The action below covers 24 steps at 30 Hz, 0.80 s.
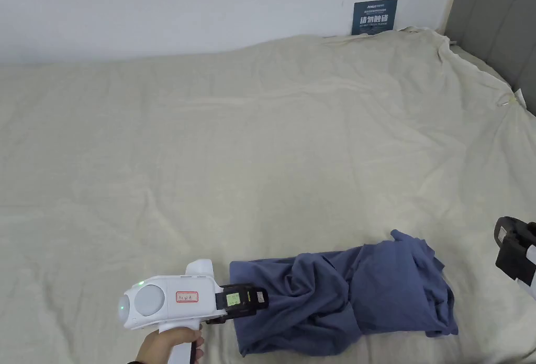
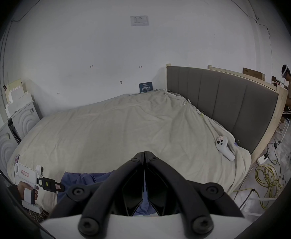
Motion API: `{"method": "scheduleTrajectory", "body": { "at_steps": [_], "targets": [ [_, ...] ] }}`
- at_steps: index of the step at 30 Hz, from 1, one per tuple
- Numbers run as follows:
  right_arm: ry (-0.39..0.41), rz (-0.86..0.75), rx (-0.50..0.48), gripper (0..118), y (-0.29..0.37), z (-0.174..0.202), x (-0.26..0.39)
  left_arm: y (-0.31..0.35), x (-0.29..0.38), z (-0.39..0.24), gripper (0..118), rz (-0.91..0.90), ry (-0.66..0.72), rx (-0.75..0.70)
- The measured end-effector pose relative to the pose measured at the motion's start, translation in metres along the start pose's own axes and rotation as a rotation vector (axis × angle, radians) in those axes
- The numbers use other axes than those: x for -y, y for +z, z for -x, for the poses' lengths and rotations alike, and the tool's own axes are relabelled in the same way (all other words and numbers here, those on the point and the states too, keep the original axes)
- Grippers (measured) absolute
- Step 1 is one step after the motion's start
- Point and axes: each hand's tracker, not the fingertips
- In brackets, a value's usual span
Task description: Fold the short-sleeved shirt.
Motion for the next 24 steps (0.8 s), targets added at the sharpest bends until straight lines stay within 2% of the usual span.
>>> {"method": "scheduleTrajectory", "body": {
  "at_steps": [5, 7, 14, 18, 24],
  "targets": [
    [0.001, -0.002, 0.003, 0, 0.0, -0.002, -0.001, -0.009, 0.001, -0.005, 34, -0.003, -0.012, -0.045],
    [-0.001, -0.004, 0.004, 0, 0.0, -0.003, -0.001, -0.006, 0.003, -0.004, 14, -0.01, -0.019, -0.062],
    [0.001, -0.011, -0.006, 0, 0.001, 0.001, -0.004, 0.001, 0.003, -0.011, 5, -0.018, -0.011, -0.066],
    [0.008, -0.018, -0.017, 0, 0.001, 0.007, -0.007, 0.015, 0.001, -0.024, 4, -0.032, -0.063, -0.108],
    [0.016, -0.029, -0.041, 0, -0.002, 0.019, -0.013, 0.067, -0.006, -0.009, 4, -0.084, -0.062, -0.134]
  ]
}}
